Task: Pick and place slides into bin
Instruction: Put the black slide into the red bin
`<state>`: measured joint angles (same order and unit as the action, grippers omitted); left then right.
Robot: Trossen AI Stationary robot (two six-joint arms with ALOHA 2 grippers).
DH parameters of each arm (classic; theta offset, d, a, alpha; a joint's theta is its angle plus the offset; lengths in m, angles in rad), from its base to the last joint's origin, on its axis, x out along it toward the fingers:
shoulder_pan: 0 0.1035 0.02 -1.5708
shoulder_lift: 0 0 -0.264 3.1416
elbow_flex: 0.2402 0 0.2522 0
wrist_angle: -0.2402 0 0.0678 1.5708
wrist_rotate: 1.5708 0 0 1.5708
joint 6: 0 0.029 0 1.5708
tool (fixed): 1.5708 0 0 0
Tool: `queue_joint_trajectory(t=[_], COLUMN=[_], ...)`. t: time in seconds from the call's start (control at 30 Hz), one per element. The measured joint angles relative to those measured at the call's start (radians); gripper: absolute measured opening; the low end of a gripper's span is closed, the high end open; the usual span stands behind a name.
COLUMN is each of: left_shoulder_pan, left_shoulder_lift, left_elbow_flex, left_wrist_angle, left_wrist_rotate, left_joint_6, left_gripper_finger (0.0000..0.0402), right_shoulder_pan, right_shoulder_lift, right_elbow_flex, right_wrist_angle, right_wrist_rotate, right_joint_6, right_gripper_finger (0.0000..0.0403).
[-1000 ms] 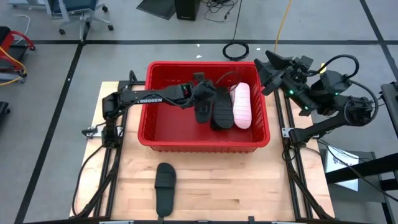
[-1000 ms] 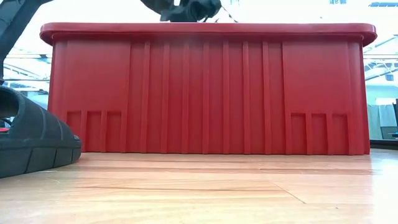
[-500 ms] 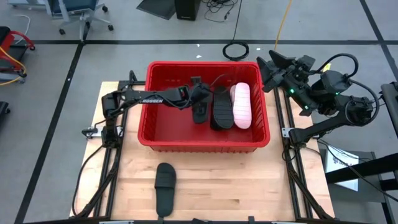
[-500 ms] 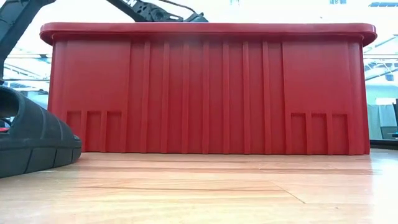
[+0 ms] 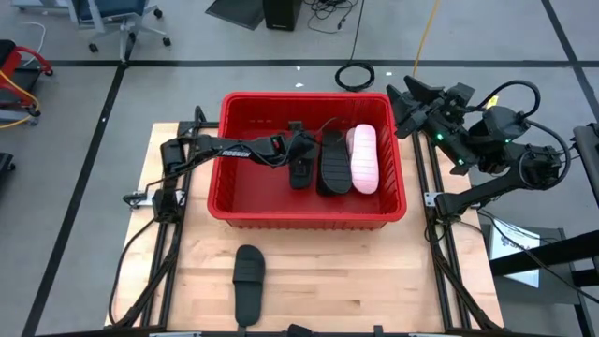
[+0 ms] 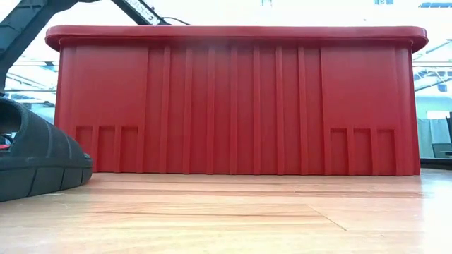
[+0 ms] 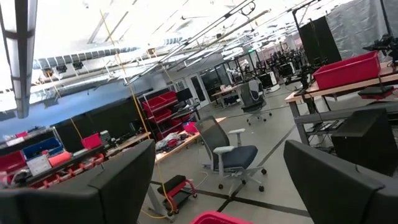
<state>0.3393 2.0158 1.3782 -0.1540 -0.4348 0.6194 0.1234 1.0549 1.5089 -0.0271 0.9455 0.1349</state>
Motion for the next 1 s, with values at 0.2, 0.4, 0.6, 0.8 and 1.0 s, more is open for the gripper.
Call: queue_joint_trajectory(t=[0.2,0.4,0.6,0.8,1.0], left_shoulder_pan=[0.0,0.0,0.004,0.012,0.012], left_shoulder_lift=[0.046,0.051,0.051,0.051,0.051], left_elbow_flex=[0.0,0.0,0.001,0.001,0.001], left_wrist_angle=[-0.005,0.045,0.068,0.084,0.1], left_wrist_rotate=[-0.006,0.0,0.009,0.016,0.017], left_joint_6=[0.029,0.037,0.038,0.045,0.042], left_gripper_finger=[0.0,0.0,0.0001,0.0029,0.0094], right_shoulder_pan=[0.001,0.0,0.0,0.0,0.0], right_shoulder_lift=[0.0,0.005,0.013,0.014,0.014], right_elbow_flex=[0.0,0.0,0.0,0.0,0.0], right_wrist_angle=[-0.002,-0.007,-0.003,-0.007,-0.007], right_wrist_rotate=[-0.001,0.0,0.0,0.0,-0.002], right_joint_6=[0.013,0.021,0.021,0.021,0.019], right_gripper_finger=[0.0348,0.0348,0.0348,0.0348,0.0348])
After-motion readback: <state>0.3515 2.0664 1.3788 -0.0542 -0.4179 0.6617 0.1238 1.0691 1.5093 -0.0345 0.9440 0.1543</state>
